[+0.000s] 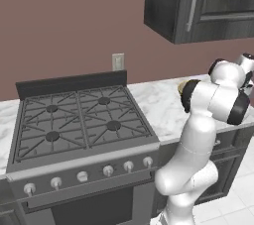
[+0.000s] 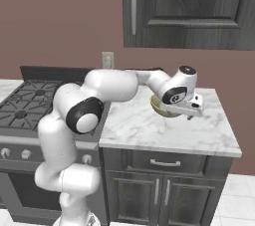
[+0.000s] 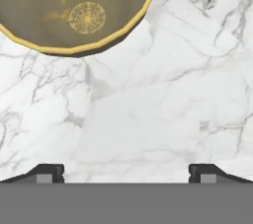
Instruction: Pick the cup and bowl from the counter and place them on the counter next to the sink.
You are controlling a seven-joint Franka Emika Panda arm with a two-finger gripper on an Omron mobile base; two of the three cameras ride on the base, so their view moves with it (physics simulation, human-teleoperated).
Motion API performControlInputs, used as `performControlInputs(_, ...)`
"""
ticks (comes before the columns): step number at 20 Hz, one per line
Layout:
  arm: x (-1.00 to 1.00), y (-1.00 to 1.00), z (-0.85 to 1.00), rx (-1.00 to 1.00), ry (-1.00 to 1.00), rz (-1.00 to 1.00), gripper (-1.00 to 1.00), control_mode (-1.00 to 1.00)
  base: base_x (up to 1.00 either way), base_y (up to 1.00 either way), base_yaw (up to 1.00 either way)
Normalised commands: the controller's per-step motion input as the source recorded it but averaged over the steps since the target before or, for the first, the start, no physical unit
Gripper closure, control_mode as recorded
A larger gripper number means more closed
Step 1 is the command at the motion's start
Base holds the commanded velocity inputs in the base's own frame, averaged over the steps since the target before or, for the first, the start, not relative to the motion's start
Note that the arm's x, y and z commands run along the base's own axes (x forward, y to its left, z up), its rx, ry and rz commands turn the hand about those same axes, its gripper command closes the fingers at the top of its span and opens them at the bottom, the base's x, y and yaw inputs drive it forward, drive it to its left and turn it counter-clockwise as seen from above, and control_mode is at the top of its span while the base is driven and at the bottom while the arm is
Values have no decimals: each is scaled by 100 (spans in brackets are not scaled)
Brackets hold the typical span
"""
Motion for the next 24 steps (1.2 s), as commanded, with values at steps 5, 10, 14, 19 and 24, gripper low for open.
performControlInputs(5,57,-41,-1,3,0,0,-100,-100,0,0,0)
performControlInputs(10,24,-31,0,5,0,0,-100,-100,0,0,0)
performControlInputs(14,6,-3,0,4,0,-1,-100,-100,0,0,0)
performControlInputs(19,25,3,0,0,1,-5,-100,-100,0,0,0)
performControlInputs(24,13,21,0,0,0,-6,-100,-100,0,0,0)
